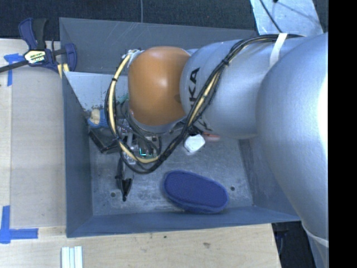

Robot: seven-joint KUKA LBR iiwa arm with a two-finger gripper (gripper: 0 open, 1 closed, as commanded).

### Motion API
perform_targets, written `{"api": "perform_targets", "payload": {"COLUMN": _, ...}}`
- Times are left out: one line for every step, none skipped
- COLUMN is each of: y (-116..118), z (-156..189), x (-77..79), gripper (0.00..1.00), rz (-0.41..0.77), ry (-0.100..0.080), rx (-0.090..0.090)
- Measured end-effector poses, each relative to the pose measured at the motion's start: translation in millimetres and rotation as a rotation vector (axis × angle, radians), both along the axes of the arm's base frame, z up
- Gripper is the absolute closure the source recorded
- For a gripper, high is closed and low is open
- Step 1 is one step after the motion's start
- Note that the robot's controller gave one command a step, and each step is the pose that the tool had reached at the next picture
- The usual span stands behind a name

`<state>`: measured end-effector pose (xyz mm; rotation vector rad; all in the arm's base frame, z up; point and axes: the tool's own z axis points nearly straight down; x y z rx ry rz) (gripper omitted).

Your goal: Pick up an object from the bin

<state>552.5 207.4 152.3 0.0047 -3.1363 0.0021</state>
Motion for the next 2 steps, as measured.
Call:
{"api": "perform_targets", "payload": {"y": -19, "z": -61, "x": 17.3, "gripper": 0.00, "rz": 0.031, "ry": -0.024, "rx": 0.008}}
{"api": "perform_targets", "payload": {"y": -11, "z": -82, "x": -41.8, "gripper": 0.00, "rz": 0.307, "ry": -0.005, "rx": 0.003}}
